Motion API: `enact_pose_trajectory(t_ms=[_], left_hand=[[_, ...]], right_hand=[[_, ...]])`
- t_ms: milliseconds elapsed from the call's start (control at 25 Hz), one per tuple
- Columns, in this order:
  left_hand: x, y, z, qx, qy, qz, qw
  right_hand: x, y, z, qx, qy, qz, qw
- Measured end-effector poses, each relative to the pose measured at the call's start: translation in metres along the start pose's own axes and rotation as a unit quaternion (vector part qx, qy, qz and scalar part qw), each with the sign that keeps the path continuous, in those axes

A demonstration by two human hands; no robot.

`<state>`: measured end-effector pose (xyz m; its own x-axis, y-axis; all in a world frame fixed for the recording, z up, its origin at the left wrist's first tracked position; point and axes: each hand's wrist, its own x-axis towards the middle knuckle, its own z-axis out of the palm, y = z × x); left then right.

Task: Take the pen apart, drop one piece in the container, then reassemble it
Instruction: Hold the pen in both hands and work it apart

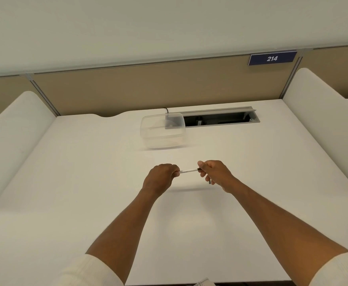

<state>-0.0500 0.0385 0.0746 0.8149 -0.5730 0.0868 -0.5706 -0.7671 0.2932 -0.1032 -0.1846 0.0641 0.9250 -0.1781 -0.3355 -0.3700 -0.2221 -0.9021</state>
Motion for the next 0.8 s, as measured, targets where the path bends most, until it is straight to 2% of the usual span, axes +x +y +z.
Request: enact_pose_trajectory(t_ms=[120, 320, 600, 800], left_hand=[[0.0015, 0.0, 0.0001, -0.004, -0.004, 0.0, 1.0], [0.0022, -0.0023, 0.0012, -0.001, -0.01, -0.003, 1.0], [0.005, -0.0017, 0.001, -0.001, -0.006, 0.001, 1.0], [0.0044, -0.0035, 0.0023, 0.0, -0.007, -0.006, 1.0]], right_hand=[[0.0023, 0.0017, 0.0, -0.024, -0.004, 0.002, 1.0], [0.0032, 0.003, -0.0004, 0.009, -0.012, -0.023, 1.0], [0.0032, -0.0007, 0.0013, -0.026, 0.006, 0.006, 1.0], [0.0035, 0.0, 0.001, 0.012, 0.003, -0.012, 1.0]])
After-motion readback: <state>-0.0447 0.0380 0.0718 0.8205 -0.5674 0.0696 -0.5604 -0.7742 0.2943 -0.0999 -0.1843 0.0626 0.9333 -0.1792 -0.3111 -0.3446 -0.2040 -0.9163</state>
